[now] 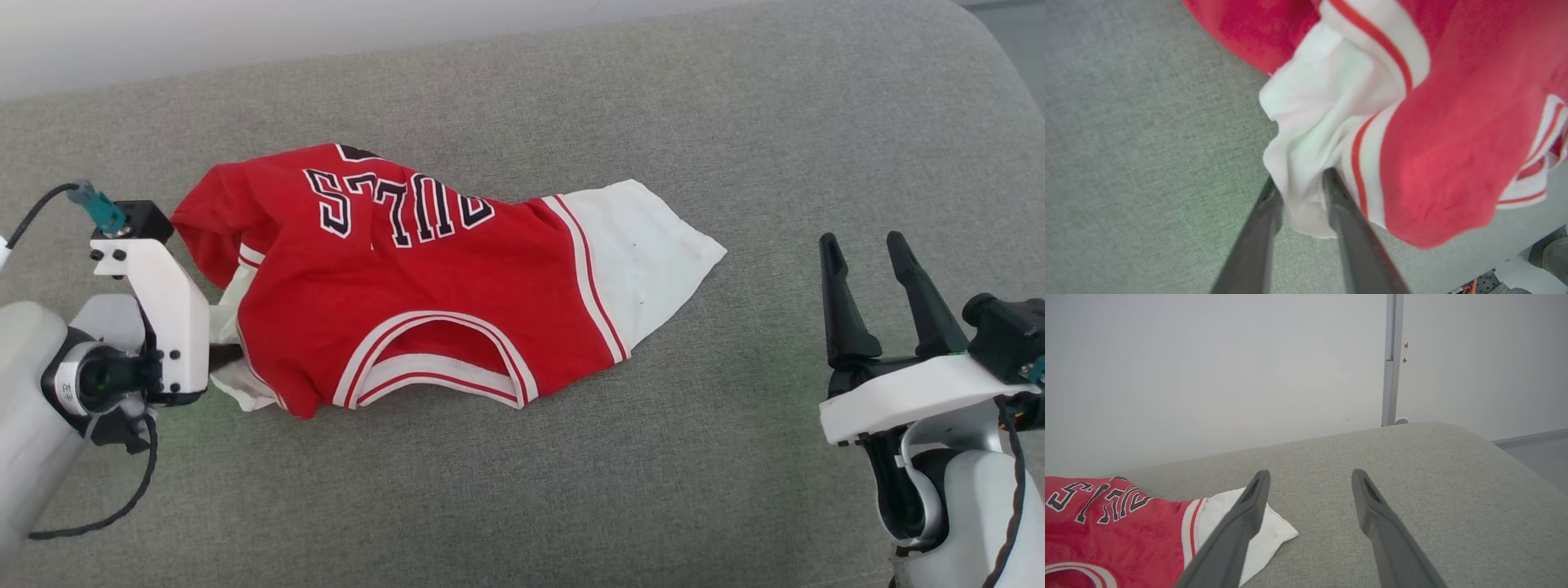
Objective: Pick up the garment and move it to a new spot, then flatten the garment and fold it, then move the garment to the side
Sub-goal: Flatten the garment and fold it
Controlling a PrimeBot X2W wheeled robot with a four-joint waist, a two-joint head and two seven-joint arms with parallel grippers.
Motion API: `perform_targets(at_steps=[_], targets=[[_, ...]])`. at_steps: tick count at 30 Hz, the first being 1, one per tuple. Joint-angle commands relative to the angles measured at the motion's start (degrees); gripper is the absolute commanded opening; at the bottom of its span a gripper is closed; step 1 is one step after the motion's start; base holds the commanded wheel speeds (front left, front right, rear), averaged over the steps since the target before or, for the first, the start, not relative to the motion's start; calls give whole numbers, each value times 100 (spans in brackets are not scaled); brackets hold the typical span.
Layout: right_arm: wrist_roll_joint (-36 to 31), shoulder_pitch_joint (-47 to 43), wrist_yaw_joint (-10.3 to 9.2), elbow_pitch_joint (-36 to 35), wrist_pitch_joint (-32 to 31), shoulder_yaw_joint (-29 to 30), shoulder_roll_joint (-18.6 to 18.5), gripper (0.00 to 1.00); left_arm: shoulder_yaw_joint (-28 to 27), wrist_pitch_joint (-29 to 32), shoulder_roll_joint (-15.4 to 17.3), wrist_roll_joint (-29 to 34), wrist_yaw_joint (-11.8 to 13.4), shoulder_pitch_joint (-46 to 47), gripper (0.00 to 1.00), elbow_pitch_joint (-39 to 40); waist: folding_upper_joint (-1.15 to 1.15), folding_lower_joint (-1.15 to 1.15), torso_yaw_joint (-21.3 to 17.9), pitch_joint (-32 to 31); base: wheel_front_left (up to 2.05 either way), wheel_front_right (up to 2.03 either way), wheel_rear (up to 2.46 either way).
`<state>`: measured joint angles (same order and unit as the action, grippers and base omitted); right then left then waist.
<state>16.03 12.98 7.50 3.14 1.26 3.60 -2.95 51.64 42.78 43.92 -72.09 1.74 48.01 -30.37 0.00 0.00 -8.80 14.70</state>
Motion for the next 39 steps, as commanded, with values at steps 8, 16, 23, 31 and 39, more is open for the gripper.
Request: perform_targets(at_steps=[8, 16, 23, 31, 39], targets=[[-60, -13, -2, -60, -20, 112, 4, 100, -26, 242, -13, -79, -140, 339, 0, 456, 0, 0, 55, -57, 0, 0, 0], [-17, -60, -1, -70, 8, 140, 3, 100, 105, 438, 224, 46, 173, 133, 0, 1568, 0, 0, 133, -73, 0, 0, 0], [10, -107, -1, -81, -15, 259, 4, 100, 138, 504, 1222, 231, 963, -428, 0, 2631, 0, 0, 220, -61, 0, 0, 0], [32, -141, -2, -31, -50, 285, 4, 100, -13, 197, 1882, -216, 1537, -1261, 0, 3007, 0, 0, 296, -68, 0, 0, 0], [44, -150, -2, 9, -93, 242, 4, 100, 0, -193, 1759, -646, 1576, -1935, 0, 2772, 0, 0, 345, -100, 0, 0, 0]])
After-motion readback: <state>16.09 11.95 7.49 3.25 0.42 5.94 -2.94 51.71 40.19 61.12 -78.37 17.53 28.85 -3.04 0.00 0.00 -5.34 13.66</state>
